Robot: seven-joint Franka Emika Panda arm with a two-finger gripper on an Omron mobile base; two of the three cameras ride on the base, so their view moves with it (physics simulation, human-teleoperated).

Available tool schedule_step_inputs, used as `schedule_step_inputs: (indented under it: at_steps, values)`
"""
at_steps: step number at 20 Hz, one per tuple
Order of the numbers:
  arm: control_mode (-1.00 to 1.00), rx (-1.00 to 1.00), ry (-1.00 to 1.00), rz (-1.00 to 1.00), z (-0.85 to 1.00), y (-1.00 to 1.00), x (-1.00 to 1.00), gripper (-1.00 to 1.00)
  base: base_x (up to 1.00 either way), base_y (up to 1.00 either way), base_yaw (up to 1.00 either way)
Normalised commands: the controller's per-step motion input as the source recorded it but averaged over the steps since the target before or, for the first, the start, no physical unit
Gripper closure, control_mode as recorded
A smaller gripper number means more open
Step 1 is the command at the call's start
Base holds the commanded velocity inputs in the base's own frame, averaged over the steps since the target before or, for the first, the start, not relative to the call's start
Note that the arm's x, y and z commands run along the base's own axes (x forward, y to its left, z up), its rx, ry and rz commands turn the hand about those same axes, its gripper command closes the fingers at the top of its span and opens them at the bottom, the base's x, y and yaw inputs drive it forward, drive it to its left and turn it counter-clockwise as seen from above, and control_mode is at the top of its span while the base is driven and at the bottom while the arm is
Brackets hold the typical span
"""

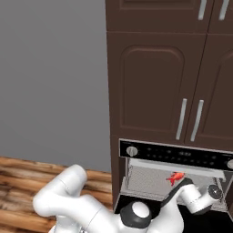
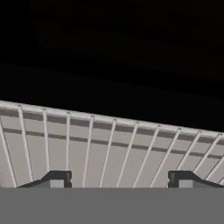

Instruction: Take the fish from the oven and place it on the plate on the counter.

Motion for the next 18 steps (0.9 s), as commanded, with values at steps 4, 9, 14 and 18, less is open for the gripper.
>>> schedule_step_inputs:
  at_steps: [4,9,14,18]
  values:
    - [-1.00,0.00,0.25,0.00,-0.68,-0.12,-0.93,-1.00,0.00,0.00,0.00]
    - [-1.00,0.00,0.29,0.00,-0.59,-0.08,-0.95,-1.00,0.00,0.00,0.00]
    - [-1.00,0.00,0.29,0.00,-0.62,-0.09,-1.00,-1.00,0.00,0.00,0.00]
    - [-1.00,0.00,0.26,0.00,-0.70,-0.04,-1.00,-1.00,0.00,0.00,0.00]
